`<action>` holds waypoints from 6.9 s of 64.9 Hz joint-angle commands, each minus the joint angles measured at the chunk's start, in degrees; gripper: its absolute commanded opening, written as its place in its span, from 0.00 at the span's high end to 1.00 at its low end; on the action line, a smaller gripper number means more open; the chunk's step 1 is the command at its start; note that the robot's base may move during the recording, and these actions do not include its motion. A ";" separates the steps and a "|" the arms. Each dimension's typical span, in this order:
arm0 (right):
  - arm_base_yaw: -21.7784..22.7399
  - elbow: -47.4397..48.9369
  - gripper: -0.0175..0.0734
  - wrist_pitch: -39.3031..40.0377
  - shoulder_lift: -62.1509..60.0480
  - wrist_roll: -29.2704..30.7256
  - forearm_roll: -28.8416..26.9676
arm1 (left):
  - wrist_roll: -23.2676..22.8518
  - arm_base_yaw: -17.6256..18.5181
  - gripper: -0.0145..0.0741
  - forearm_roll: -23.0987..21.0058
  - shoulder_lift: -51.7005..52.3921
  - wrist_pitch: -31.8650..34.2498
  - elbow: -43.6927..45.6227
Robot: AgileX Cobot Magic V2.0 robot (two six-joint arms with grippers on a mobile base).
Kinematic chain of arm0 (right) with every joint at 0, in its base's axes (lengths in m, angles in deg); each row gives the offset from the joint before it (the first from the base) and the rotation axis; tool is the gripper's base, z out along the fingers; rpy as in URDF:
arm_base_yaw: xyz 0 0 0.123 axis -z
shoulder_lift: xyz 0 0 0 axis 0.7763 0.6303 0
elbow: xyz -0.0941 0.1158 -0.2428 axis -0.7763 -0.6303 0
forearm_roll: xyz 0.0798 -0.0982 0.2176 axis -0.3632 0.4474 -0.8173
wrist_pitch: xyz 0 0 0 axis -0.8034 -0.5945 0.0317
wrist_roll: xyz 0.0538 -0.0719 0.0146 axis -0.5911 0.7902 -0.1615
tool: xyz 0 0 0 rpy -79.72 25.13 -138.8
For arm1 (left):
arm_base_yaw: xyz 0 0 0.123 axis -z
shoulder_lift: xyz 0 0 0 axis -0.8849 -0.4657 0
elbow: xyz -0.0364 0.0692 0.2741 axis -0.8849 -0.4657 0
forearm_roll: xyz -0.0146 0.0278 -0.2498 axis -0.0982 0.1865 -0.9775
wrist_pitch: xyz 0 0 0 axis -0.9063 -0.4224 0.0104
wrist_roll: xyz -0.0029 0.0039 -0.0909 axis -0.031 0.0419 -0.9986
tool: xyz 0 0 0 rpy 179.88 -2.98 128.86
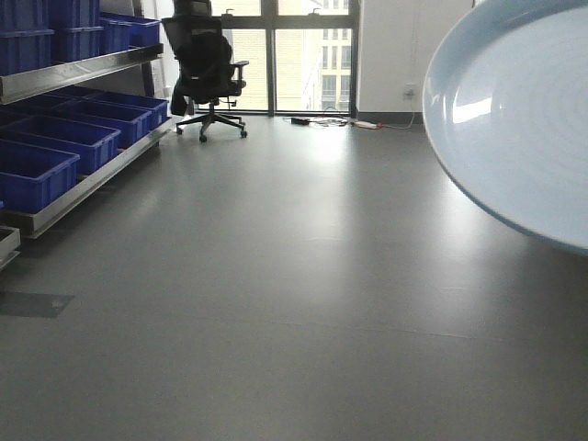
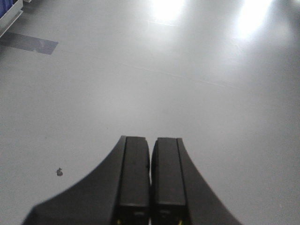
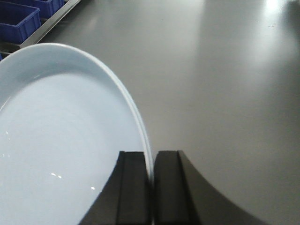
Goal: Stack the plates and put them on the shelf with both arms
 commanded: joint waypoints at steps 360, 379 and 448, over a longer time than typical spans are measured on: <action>0.40 27.51 0.78 18.52 31.66 0.07 -0.38 | -0.57 -0.17 0.74 0.00 -0.23 4.45 1.72; 0.40 41.15 0.22 18.52 46.61 0.07 -0.38 | -0.57 -0.17 0.74 0.00 -0.23 4.45 1.72; 0.40 -1.67 0.78 17.40 -15.27 0.07 -0.38 | -0.57 -0.17 0.74 0.00 -0.23 4.45 1.72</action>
